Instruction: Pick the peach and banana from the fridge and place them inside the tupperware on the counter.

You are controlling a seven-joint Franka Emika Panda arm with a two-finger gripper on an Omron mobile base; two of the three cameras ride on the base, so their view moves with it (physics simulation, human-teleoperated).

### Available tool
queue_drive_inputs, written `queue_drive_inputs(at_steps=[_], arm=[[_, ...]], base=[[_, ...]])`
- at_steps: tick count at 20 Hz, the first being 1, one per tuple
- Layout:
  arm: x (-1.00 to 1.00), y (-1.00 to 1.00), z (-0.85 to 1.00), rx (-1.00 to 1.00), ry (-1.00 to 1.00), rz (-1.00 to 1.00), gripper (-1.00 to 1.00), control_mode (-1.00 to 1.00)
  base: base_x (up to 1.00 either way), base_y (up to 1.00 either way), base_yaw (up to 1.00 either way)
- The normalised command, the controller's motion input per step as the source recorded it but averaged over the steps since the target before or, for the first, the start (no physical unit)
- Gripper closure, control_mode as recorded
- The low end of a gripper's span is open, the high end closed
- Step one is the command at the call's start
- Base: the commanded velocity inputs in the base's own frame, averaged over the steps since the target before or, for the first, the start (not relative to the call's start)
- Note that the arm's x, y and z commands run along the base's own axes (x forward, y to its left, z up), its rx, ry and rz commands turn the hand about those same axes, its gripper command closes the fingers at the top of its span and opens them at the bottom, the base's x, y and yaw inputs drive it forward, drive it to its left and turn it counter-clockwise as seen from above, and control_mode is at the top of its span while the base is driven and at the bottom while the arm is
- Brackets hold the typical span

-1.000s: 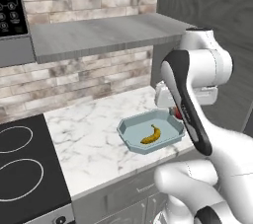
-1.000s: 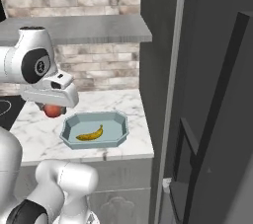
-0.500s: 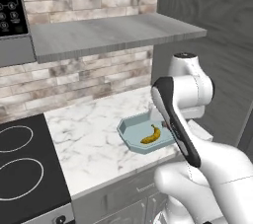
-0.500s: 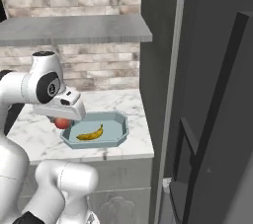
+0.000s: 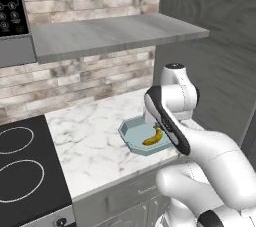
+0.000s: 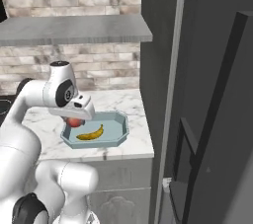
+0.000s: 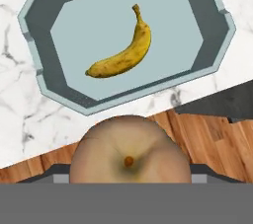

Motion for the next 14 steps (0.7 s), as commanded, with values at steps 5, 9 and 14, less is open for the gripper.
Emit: queue_drive_inputs(at_steps=[5, 9, 14], arm=[[0.76, 0.07, -0.54, 0.0, 0.07, 0.0, 1.0, -1.0], [0.69, 0.08, -0.62, -0.04, 0.08, 0.0, 1.0, -1.0], [0.39, 0.05, -0.5, -0.01, 0.0, 0.0, 1.0, -1.0]], base=[[0.0, 0.0, 0.0], [0.0, 0.0, 0.0], [0.0, 0.0, 0.0]])
